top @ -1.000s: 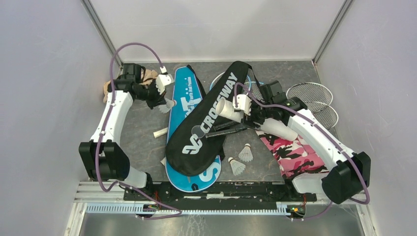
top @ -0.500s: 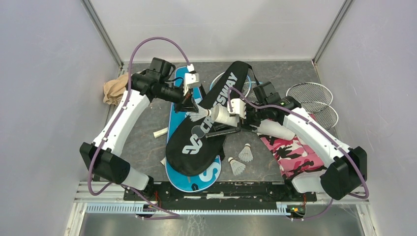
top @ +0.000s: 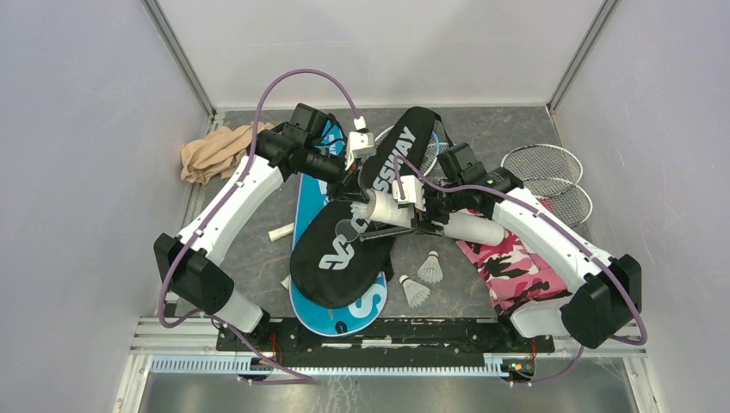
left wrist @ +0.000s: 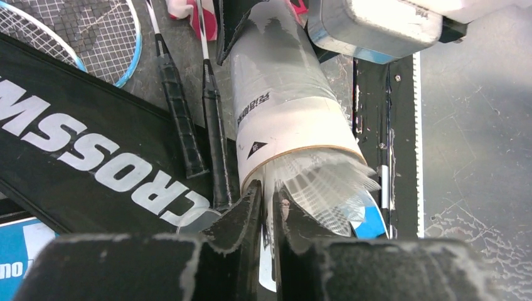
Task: Pack up the badminton gear
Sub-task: Place the shuttlecock at the shuttle tube, then pick up the shuttlecock at the center of the board.
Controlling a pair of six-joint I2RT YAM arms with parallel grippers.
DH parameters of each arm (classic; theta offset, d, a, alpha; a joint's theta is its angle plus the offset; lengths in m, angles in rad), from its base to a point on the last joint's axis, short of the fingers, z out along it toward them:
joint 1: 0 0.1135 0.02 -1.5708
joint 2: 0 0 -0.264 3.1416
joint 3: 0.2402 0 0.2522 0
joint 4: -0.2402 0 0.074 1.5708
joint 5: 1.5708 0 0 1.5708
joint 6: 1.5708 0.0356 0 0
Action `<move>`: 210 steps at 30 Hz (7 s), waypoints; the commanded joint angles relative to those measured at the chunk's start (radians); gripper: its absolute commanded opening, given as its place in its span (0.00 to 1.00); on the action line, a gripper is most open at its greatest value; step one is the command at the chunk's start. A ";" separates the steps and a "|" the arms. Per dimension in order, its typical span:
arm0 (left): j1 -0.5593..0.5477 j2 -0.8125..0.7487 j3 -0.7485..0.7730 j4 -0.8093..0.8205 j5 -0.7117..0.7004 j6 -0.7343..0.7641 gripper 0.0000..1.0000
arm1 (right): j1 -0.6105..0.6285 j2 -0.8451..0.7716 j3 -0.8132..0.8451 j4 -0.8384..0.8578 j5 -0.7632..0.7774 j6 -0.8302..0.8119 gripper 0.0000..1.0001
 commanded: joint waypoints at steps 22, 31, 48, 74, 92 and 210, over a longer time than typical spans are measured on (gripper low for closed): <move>-0.008 -0.179 0.018 -0.037 -0.124 0.070 0.69 | 0.003 -0.054 -0.009 0.076 -0.016 0.043 0.06; -0.025 -0.245 -0.053 -0.098 0.044 0.203 0.71 | 0.003 -0.044 0.017 0.056 -0.016 0.045 0.06; -0.098 -0.175 -0.171 0.004 0.089 0.260 0.70 | 0.004 -0.045 0.034 0.063 -0.041 0.071 0.06; -0.147 -0.264 -0.135 0.130 -0.028 0.110 1.00 | -0.005 -0.086 0.011 0.136 0.142 0.158 0.05; -0.139 -0.348 -0.147 0.249 -0.215 0.008 1.00 | -0.038 -0.083 0.024 0.149 0.149 0.222 0.07; -0.820 0.111 -0.338 0.540 -1.123 -0.339 0.08 | -0.377 0.008 0.147 0.139 0.261 0.455 0.08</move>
